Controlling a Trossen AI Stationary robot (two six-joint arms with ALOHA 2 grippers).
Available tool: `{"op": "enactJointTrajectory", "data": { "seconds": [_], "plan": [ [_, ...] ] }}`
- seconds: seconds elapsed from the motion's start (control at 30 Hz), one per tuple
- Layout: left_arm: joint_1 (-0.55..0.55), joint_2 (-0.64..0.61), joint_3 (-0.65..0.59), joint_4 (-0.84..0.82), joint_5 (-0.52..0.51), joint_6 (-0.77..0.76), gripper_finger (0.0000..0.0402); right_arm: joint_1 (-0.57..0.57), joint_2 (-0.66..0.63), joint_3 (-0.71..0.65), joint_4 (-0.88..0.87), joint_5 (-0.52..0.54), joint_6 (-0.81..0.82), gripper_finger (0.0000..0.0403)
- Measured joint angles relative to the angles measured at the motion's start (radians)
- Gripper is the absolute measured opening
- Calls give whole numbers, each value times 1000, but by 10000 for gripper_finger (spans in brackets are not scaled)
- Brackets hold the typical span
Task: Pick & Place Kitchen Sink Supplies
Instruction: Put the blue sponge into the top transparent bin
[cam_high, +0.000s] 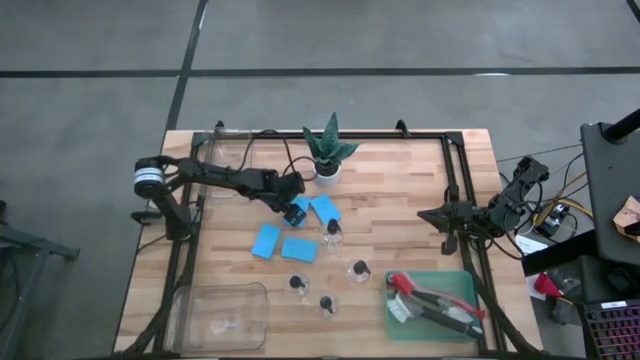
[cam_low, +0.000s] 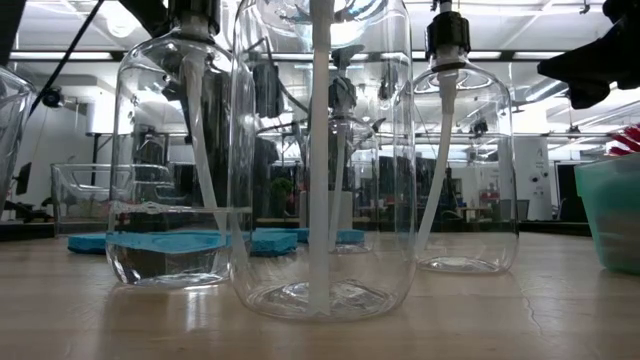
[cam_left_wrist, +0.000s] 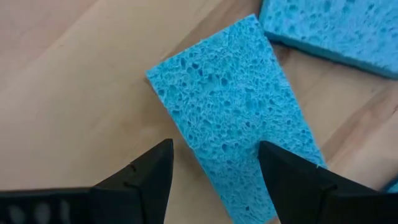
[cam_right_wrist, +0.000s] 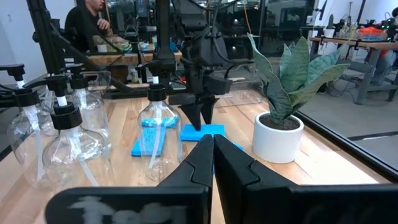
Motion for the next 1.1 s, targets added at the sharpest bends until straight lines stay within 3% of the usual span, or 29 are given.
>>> {"op": "enactJointTrajectory", "data": {
  "seconds": [0.2,0.53,0.8,1.1],
  "plan": [
    [0,11,0,-10,23,-4,186,0,0,0,0,0,0,9],
    [0,15,2,-10,29,20,15,0,0,0,0,0,0,9],
    [-1,-4,1,-28,66,22,1,0,0,0,0,0,0,9],
    [-2,-139,0,-73,68,13,0,0,0,0,0,0,0,8]
  ]
}}
